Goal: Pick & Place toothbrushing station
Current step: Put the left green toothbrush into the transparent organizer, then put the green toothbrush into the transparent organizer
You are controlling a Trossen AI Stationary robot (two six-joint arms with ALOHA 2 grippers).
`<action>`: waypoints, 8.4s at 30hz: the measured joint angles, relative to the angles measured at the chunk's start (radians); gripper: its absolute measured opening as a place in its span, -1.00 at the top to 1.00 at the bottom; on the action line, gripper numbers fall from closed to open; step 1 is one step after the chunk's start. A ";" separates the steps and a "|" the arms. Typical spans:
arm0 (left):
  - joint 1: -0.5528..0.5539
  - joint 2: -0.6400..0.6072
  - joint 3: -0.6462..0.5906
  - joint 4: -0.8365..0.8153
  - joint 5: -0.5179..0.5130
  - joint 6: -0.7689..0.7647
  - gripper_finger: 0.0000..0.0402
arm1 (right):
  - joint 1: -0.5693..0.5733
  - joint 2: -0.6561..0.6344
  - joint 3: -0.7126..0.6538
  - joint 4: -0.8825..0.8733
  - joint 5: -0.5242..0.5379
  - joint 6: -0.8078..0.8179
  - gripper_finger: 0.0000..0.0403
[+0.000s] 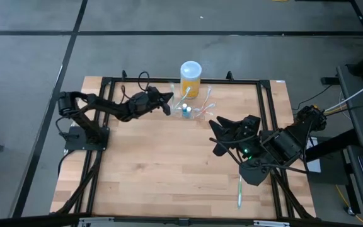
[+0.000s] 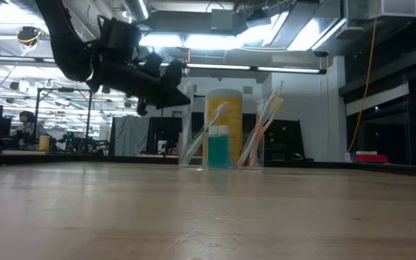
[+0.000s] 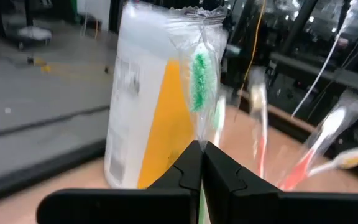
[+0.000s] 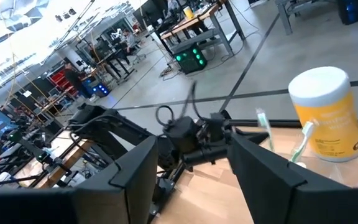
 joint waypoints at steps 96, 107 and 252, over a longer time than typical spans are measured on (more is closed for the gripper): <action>-0.436 -0.653 0.150 -0.887 -0.411 -0.136 0.03 | 0.124 0.041 -1.027 0.242 -1.329 0.821 0.10; -0.436 -0.653 0.150 -0.882 -0.438 -0.160 0.04 | 0.143 0.041 -1.027 0.246 -1.300 0.816 0.58; 0.030 -0.466 0.181 -0.577 0.178 -0.021 0.99 | -0.206 -0.022 -0.918 1.263 -0.554 -0.310 -0.03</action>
